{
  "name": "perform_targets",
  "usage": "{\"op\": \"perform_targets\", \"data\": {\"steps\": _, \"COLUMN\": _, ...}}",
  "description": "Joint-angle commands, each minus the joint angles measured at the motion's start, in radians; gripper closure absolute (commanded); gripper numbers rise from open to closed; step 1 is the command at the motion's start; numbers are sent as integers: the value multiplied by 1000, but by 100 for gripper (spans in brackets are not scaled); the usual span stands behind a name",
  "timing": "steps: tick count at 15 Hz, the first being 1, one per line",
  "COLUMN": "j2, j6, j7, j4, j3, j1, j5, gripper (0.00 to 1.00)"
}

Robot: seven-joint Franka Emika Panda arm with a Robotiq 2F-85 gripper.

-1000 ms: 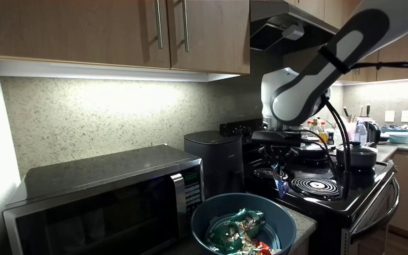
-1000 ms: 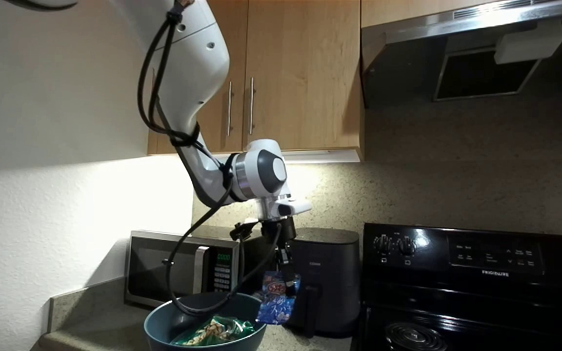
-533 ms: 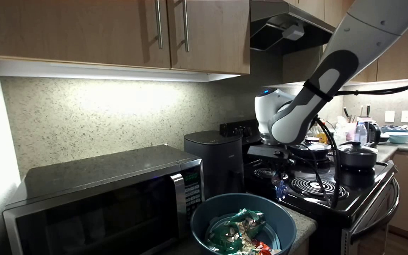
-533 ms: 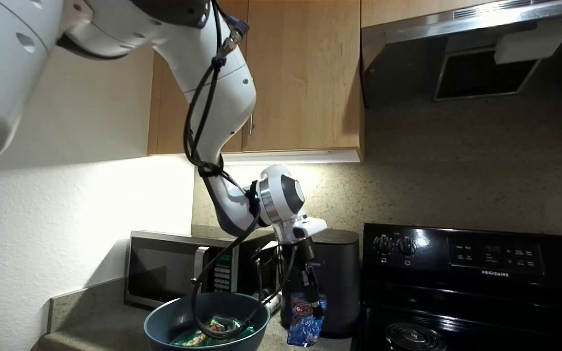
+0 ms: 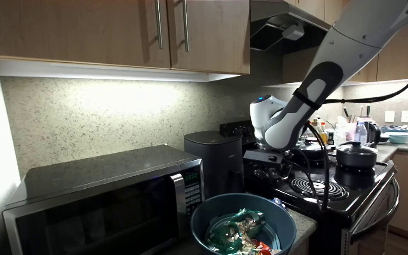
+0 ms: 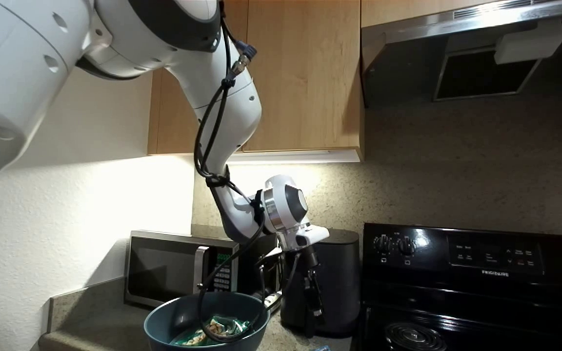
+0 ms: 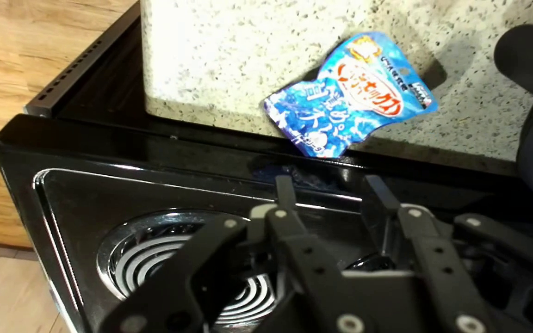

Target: Remove all the objects from the bowl

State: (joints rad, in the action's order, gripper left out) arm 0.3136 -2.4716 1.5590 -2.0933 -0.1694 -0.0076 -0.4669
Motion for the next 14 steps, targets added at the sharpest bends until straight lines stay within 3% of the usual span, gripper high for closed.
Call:
{"op": "perform_targets", "data": {"steps": 1, "j2": -66, "j6": 93, "j7": -11, "j4": -17, "j3": 11, "j1": 33, "j5": 77, "gripper": 27}}
{"op": "perform_targets", "data": {"steps": 5, "j2": -200, "j6": 230, "j7": -211, "j4": -63, "j3": 108, "j1": 46, "j5": 237, "gripper": 2}}
{"op": "perform_targets", "data": {"steps": 10, "j2": -226, "j6": 314, "j7": -375, "j4": -38, "j3": 188, "j1": 73, "j5": 403, "gripper": 0}}
{"op": "perform_targets", "data": {"steps": 14, "j2": -180, "j6": 374, "j7": -461, "j4": -29, "j3": 208, "j1": 80, "j5": 471, "gripper": 0}}
